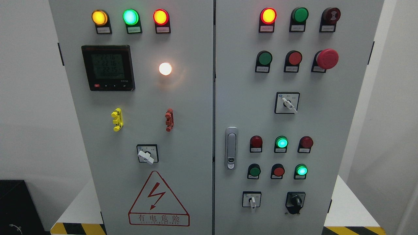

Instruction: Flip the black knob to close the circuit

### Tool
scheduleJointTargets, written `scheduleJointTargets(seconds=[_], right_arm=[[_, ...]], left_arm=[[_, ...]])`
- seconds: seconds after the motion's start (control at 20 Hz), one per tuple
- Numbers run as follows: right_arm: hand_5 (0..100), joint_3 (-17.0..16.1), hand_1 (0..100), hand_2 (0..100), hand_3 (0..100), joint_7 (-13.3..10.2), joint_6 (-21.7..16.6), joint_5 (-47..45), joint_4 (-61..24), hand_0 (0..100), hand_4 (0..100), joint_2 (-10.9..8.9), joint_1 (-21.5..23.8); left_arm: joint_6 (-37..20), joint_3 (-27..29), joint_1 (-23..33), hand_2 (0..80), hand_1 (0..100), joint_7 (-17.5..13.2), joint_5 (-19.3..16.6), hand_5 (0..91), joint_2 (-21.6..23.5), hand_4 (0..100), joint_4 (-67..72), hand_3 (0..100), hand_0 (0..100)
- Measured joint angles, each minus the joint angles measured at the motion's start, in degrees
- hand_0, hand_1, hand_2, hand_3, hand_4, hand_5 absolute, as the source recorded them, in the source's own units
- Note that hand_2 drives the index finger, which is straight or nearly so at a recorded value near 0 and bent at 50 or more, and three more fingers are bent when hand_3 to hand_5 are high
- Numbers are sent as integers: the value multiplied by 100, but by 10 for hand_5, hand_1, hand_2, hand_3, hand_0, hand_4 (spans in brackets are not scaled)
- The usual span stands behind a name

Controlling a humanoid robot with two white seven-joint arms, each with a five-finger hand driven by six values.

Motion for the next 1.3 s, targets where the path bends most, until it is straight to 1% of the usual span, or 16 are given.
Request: scheduleJointTargets(seconds=[0.15,0.45,0.55,0.7,0.85,1.1,1.2,1.3], right_arm=[[0,53,284,0,0,15,-14,0,0,0,0,2,-35],[0,156,285,0,0,91,-281,0,12,0,0,3,-155],[0,178,283,0,0,163,-310,0,9,0,0,2,-214],[0,200,285,0,0,184,-325,0,0,0,0,1,-266],[0,208,286,0,0,195,-274,0,-40,0,0,1,-220],[0,212,286,0,0,220,-141,22,-678,0,0,-57,-100],[0,198,286,0,0,231,-139,104,-917,0,0,-81,-82],[0,165,286,0,0,186,-161,190,-1106,0,0,-101,-66]], left_arm=[[0,0,0,0,0,0,0,0,0,0,0,0,0],[0,0,0,0,0,0,0,0,0,0,0,0,0],[0,0,0,0,0,0,0,0,0,0,0,0,0],[0,0,0,0,0,1,0,0,0,0,0,0,0],[0,0,0,0,0,1,0,0,0,0,0,0,0],[0,0,0,0,0,7,0,0,0,0,0,0,0],[0,0,0,0,0,17,0,0,0,0,0,0,0],[0,0,0,0,0,24,0,0,0,0,0,0,0]])
